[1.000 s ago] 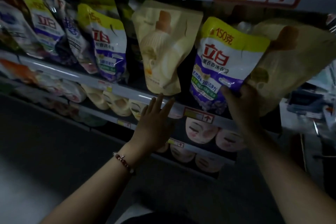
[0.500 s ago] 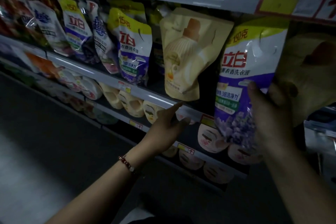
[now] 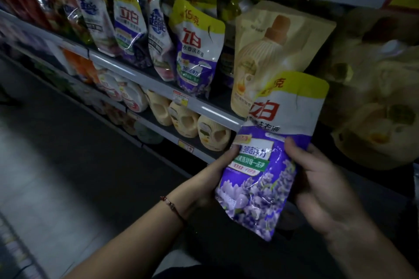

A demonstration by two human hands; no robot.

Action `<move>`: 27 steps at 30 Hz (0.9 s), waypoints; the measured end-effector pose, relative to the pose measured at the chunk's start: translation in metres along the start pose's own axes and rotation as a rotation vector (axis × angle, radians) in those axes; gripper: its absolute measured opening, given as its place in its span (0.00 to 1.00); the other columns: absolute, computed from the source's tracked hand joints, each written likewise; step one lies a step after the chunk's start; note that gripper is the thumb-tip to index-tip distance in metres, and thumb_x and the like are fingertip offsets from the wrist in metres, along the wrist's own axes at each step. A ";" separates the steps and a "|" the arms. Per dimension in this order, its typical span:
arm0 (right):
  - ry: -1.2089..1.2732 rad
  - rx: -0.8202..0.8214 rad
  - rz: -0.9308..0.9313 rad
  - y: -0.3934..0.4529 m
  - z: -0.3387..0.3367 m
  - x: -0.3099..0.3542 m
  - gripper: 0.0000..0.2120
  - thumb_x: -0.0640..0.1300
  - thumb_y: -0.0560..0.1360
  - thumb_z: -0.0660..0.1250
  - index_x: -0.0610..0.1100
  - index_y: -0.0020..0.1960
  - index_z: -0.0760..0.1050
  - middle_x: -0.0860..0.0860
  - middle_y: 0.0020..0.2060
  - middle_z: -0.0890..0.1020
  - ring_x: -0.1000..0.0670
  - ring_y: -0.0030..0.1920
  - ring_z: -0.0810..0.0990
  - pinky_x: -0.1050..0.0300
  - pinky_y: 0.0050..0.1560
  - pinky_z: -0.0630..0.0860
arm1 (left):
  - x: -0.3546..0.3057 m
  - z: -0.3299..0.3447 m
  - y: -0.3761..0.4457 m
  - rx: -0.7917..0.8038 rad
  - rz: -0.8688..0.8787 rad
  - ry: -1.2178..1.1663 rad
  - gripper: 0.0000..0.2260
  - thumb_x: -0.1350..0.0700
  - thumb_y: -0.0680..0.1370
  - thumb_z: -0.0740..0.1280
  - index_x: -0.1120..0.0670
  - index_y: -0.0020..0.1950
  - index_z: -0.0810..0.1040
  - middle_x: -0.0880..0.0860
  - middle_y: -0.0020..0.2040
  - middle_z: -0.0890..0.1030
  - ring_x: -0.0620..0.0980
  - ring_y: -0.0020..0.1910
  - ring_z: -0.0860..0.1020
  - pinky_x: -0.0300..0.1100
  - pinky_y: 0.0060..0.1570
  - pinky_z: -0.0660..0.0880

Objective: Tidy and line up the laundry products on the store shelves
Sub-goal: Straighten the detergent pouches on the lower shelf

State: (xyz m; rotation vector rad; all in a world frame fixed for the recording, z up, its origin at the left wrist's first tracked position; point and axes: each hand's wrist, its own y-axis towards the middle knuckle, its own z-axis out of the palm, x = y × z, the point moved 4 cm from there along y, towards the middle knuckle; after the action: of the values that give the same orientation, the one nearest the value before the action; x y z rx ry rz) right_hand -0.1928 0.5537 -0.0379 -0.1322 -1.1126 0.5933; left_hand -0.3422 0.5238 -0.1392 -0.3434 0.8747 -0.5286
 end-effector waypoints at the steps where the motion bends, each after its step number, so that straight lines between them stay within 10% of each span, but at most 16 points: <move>1: -0.029 0.005 0.003 -0.002 0.002 -0.001 0.11 0.45 0.70 0.66 0.48 0.51 0.81 0.44 0.42 0.86 0.40 0.41 0.83 0.28 0.55 0.72 | 0.000 -0.005 -0.006 -0.004 -0.002 -0.004 0.36 0.38 0.53 0.84 0.57 0.54 0.84 0.59 0.51 0.85 0.54 0.45 0.85 0.46 0.46 0.82; 3: -0.032 0.009 0.004 -0.006 0.009 -0.005 0.07 0.45 0.70 0.67 0.48 0.46 0.82 0.43 0.41 0.86 0.39 0.43 0.79 0.17 0.54 0.62 | -0.006 -0.012 -0.018 -0.011 0.010 0.006 0.31 0.41 0.55 0.84 0.57 0.50 0.86 0.59 0.51 0.85 0.54 0.45 0.85 0.46 0.46 0.82; 7: 0.108 0.038 -0.065 -0.002 0.034 -0.016 0.12 0.40 0.74 0.65 0.44 0.57 0.78 0.42 0.49 0.86 0.41 0.48 0.85 0.42 0.48 0.82 | -0.029 -0.028 -0.040 -0.118 0.125 0.119 0.33 0.45 0.64 0.79 0.59 0.63 0.78 0.63 0.58 0.83 0.57 0.49 0.84 0.51 0.57 0.80; 12: 0.209 -0.024 -0.003 0.022 0.062 -0.060 0.25 0.44 0.70 0.74 0.41 0.66 0.74 0.35 0.54 0.83 0.33 0.53 0.83 0.31 0.55 0.76 | -0.074 -0.050 -0.078 -0.291 0.342 0.379 0.26 0.49 0.72 0.74 0.58 0.65 0.74 0.62 0.57 0.83 0.65 0.55 0.82 0.64 0.63 0.74; 21: 0.281 0.230 0.224 0.044 0.142 -0.110 0.19 0.49 0.75 0.66 0.38 0.60 0.80 0.35 0.56 0.82 0.37 0.55 0.83 0.38 0.56 0.79 | -0.125 -0.071 -0.163 -0.478 0.478 0.715 0.12 0.52 0.78 0.71 0.52 0.60 0.78 0.52 0.54 0.86 0.52 0.53 0.84 0.58 0.59 0.78; 27: 0.317 0.285 0.401 0.049 0.175 -0.133 0.34 0.50 0.66 0.76 0.38 0.69 0.74 0.36 0.63 0.78 0.38 0.64 0.78 0.41 0.68 0.69 | -0.142 -0.085 -0.195 -0.502 0.455 0.863 0.25 0.37 0.72 0.72 0.46 0.66 0.75 0.48 0.57 0.84 0.48 0.54 0.84 0.55 0.58 0.79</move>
State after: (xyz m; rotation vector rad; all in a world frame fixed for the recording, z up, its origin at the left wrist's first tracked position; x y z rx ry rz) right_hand -0.4051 0.4939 -0.0850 -0.1965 -0.6860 1.0445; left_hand -0.5423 0.4390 -0.0045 -0.3529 1.8786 0.0075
